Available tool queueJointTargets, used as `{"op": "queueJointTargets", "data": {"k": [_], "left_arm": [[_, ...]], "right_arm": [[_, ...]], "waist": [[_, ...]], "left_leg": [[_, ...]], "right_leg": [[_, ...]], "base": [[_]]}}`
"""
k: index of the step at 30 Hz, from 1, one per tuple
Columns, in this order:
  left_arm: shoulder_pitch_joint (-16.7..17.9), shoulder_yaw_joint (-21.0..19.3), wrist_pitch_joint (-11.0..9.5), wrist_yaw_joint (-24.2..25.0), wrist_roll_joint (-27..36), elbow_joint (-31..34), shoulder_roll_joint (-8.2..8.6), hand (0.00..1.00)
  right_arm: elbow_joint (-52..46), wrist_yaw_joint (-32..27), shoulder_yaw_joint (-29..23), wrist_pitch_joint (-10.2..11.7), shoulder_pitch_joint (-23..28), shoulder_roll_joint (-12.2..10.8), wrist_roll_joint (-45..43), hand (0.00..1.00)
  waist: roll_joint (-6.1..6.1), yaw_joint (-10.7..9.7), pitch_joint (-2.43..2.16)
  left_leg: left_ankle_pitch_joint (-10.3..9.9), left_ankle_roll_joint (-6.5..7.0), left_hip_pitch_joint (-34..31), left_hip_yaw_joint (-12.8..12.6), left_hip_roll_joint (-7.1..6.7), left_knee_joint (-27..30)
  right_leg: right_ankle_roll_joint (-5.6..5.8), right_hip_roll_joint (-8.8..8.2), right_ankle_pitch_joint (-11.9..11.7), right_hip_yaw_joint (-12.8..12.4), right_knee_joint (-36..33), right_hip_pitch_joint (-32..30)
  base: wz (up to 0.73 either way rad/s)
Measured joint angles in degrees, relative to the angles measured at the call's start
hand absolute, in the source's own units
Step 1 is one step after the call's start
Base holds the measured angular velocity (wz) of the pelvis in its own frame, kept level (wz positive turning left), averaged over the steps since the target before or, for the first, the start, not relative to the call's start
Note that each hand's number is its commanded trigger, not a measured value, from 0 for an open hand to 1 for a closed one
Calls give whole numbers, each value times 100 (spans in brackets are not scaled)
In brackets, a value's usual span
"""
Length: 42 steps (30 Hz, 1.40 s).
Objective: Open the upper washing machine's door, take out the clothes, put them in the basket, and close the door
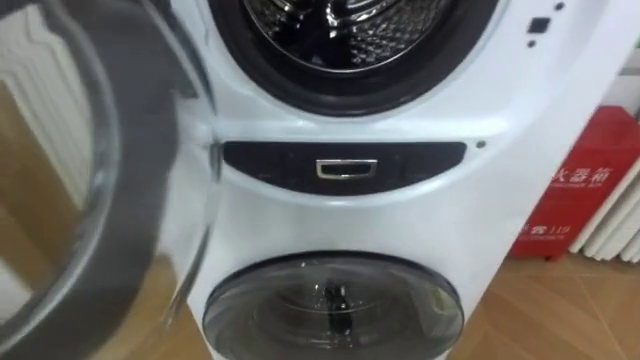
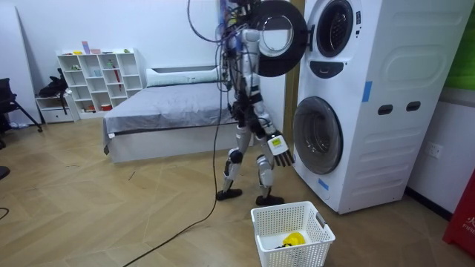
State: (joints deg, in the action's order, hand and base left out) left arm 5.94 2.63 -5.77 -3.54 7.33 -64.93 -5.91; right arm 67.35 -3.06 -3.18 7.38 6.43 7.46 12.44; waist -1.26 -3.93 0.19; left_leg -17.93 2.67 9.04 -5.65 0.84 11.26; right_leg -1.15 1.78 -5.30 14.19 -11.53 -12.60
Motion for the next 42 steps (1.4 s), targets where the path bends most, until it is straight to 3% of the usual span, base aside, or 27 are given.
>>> {"op": "queueJointTargets", "data": {"k": [1,2,3,4,5,6,7,8,10,12,16,22,25,27,28,29,31,33,34,35,38,42], "left_arm": [[14,3,2,3,-2,-32,1,0],[62,35,1,-4,6,-47,-13,0],[59,46,-21,-10,-1,-39,-16,0],[62,44,-34,-15,1,-40,-10,0],[82,39,-43,-17,2,-40,6,0],[114,24,-46,-18,6,-40,4,0],[134,-4,-45,-17,8,-40,1,0],[172,-36,-43,-12,8,-41,3,0],[187,-47,-47,0,64,-44,23,0],[216,-191,-65,1,318,-47,-2,0],[279,-194,-77,-11,857,-42,2,0],[376,-413,-84,-128,1126,-40,-10,0],[357,-841,-64,-194,1132,139,-23,0],[345,-1510,-1,-283,1148,1052,-41,0],[296,-1618,-35,-326,1222,1233,-83,0],[167,-1808,-72,-403,1389,1519,-208,0],[34,-1960,-91,-606,1674,2113,-484,0],[-313,-2193,-129,-760,1752,2548,-915,0],[-398,-2277,-140,-828,1781,2632,-996,0],[-463,-2385,-165,-1010,1801,2933,-1132,0],[-470,-2684,-261,-1271,1806,3745,-1345,0],[-655,-2954,-324,-1669,1805,4360,-1568,0]], "right_arm": [[-1,-2,3,-10,4,2,22,0],[-6,-4,-19,-42,80,15,118,0],[-5,-10,-30,-99,157,43,174,0],[-2,-20,-29,-104,185,57,186,0],[37,-59,-19,-98,219,87,209,0],[170,-68,20,-88,180,95,233,0],[231,-67,54,-90,150,91,233,0],[270,-57,107,-90,137,81,223,0],[257,-92,204,-93,113,89,220,0],[209,-69,299,-99,94,12,226,0],[119,-66,412,-93,92,5,278,0],[121,-90,408,18,73,-10,255,0],[143,-102,260,31,64,-8,92,0],[118,-69,-114,31,60,-9,-22,0],[108,-59,-211,32,59,7,-45,0],[68,-50,-354,32,67,37,-80,0],[-116,-47,-492,43,138,57,-144,0],[-164,-48,-511,70,160,131,-153,0],[-165,-50,-532,70,157,144,-154,0],[-171,-57,-556,73,146,169,-163,0],[-117,-49,-561,82,157,188,-155,0],[-121,-31,-604,81,175,194,-242,0]], "waist": [[-72,-2,27],[-19,-86,33],[8,-81,37],[22,-73,42],[60,-45,32],[150,-17,5],[193,22,-3],[202,117,-6],[112,244,-7],[171,278,-9],[232,293,-46],[197,313,-32],[118,307,-1],[57,364,41],[34,397,54],[-17,456,68],[-87,452,34],[-190,575,12],[-230,577,14],[-266,575,-21],[-356,584,-53],[-434,572,-16]], "left_leg": [[21,28,-43,-45,25,35],[70,48,-64,-139,58,36],[140,-8,-66,-381,102,33],[171,-52,-55,-546,136,31],[215,-118,-40,-801,160,25],[228,-182,-46,-965,126,43],[228,-200,-50,-984,98,68],[253,-240,-48,-982,58,81],[336,-243,-59,-949,78,54],[419,-260,-72,-960,143,-66],[424,-265,-70,-998,199,-90],[412,-287,25,-939,236,-162],[412,-289,61,-813,249,-166],[414,-295,60,-755,250,-181],[414,-295,64,-747,251,-181],[413,-296,65,-688,247,-180],[403,-312,55,-595,243,-191],[401,-318,39,-594,246,-223],[402,-319,39,-591,245,-230],[402,-319,31,-568,240,-236],[403,-319,29,-531,238,-246],[404,-319,45,-482,238,-228]], "right_leg": [[129,-81,40,-7,-142,-2],[-24,-266,496,2,-817,60],[-34,-516,1077,-76,-1455,225],[15,-642,1304,-100,-1698,345],[196,-882,1683,-166,-1946,667],[380,-1005,1944,-248,-1869,971],[464,-1017,1996,-337,-1706,1056],[377,-931,2038,-425,-1279,1147],[350,-747,1878,-570,-902,1196],[246,-575,1634,-576,-563,1286],[233,-508,1488,-524,-312,1377],[233,-427,1451,-507,-105,1533],[235,-417,1453,-428,-75,1623],[235,-412,1453,-380,-5,1697],[235,-412,1453,-371,1,1713],[236,-411,1453,-349,18,1752],[235,-406,1455,-309,68,1754],[233,-395,1454,-310,66,1754],[233,-395,1454,-307,66,1753],[233,-396,1455,-302,70,1757],[235,-391,1455,-291,88,1763],[238,-392,1458,-289,91,1766]], "base": [[12],[36],[43],[43],[27],[15],[-14],[-37],[-45],[-23],[-4],[2],[10],[13],[10],[13],[11],[0],[3],[3],[2],[0]]}}
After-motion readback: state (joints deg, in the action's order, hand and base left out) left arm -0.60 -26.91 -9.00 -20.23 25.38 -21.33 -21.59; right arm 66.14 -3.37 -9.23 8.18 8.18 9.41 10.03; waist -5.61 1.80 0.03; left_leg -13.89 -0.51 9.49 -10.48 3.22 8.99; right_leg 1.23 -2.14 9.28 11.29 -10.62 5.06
